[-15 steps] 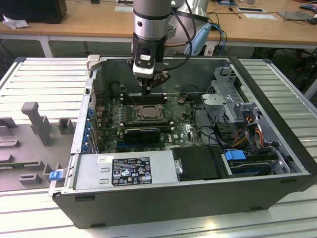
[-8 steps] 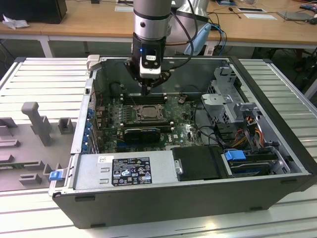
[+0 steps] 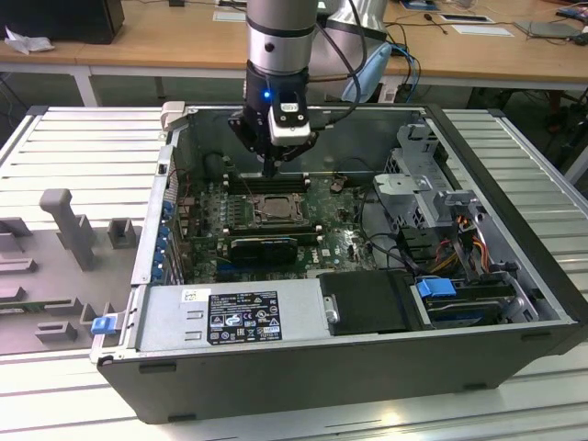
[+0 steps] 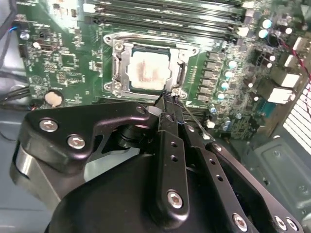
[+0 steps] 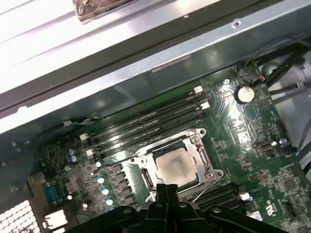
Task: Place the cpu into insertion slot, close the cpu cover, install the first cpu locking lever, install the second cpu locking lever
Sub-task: 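Install the first cpu locking lever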
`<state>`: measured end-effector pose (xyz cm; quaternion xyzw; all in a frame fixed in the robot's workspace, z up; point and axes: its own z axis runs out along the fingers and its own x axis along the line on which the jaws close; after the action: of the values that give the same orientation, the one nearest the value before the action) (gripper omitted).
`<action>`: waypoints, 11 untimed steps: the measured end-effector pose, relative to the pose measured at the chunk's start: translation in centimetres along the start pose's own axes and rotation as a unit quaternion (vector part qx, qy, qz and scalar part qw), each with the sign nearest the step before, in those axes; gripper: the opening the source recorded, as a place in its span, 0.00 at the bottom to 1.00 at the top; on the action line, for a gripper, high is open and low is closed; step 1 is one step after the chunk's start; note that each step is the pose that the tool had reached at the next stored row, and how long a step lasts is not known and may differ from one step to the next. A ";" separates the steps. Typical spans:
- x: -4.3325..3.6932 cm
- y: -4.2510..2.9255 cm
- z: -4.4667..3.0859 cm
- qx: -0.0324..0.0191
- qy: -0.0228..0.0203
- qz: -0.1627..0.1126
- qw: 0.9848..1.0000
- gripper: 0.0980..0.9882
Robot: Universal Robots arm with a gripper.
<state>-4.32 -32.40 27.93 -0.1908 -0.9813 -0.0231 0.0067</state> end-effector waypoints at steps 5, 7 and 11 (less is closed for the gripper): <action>0.00 0.00 0.04 -0.003 -0.007 -0.041 0.999 0.01; 0.00 0.00 0.06 -0.003 -0.006 -0.064 0.998 0.01; 0.00 -0.01 0.18 -0.002 -0.003 -0.128 0.992 0.01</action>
<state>-4.32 -32.40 27.75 -0.0639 -0.9976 -0.0250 0.0001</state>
